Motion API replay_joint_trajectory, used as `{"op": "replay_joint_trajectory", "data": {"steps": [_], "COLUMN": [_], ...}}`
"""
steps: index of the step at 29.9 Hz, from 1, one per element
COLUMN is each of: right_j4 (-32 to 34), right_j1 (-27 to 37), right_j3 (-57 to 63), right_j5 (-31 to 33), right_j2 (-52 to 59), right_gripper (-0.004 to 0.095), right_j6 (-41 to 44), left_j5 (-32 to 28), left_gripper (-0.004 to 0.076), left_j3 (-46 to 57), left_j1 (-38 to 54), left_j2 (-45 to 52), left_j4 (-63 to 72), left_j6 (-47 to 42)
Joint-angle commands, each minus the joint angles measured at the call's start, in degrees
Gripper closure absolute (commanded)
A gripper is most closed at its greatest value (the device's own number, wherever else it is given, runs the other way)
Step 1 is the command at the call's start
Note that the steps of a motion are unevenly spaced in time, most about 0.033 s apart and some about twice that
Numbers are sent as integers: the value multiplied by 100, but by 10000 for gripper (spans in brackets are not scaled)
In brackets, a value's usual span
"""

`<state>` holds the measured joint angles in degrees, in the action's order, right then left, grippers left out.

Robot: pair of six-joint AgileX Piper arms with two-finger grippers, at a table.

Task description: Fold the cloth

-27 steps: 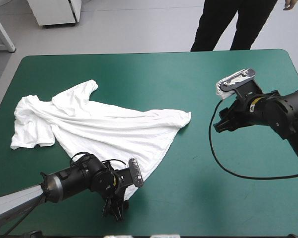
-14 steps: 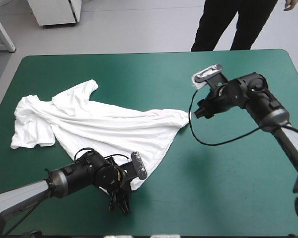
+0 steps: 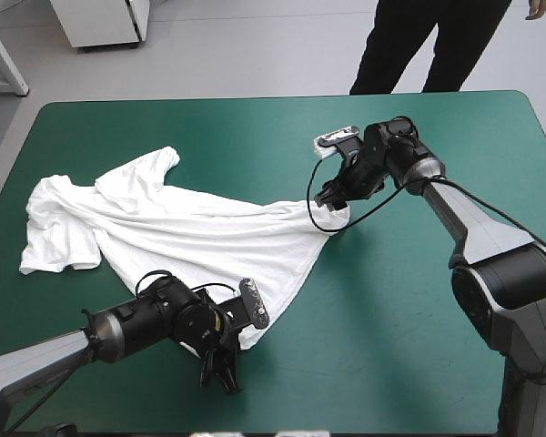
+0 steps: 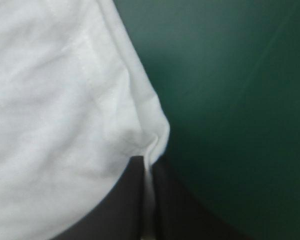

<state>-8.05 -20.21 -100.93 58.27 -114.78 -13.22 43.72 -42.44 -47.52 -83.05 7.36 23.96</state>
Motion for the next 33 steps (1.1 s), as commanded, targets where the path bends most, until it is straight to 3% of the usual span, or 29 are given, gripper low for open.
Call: {"op": "replay_joint_trajectory", "data": {"steps": [1,9,11,15,19,22,26,33], "right_j4": [-26,-184,-168,-165,-218,-236,-58,319], "right_j1": [-12,-33,-111,-321,-552,-604,-583,-517], "right_j3": [-210,-210,-210,-163,-154,-154,-174,-174], "right_j5": [-76,127,193,259,268,268,395,460], "right_j2": [126,-264,-364,-536,-741,-791,-754,-155], "right_gripper": [298,310,361,574,909,923,923,923], "right_j6": [-73,-47,-47,-55,-70,-16,150,337], "left_j5": [93,49,-14,-69,-69,-40,423,1405], "left_gripper": [734,734,734,734,734,734,734,734], "left_j3": [326,326,326,326,326,326,302,-142], "left_j1": [-87,-87,-87,-87,-87,-75,-8,103], "left_j2": [-507,-507,-507,-507,-507,-507,-415,947], "left_j4": [645,645,645,645,645,516,-177,-769], "left_j6": [-68,-53,-53,-53,-64,-177,-1116,-1833]}}
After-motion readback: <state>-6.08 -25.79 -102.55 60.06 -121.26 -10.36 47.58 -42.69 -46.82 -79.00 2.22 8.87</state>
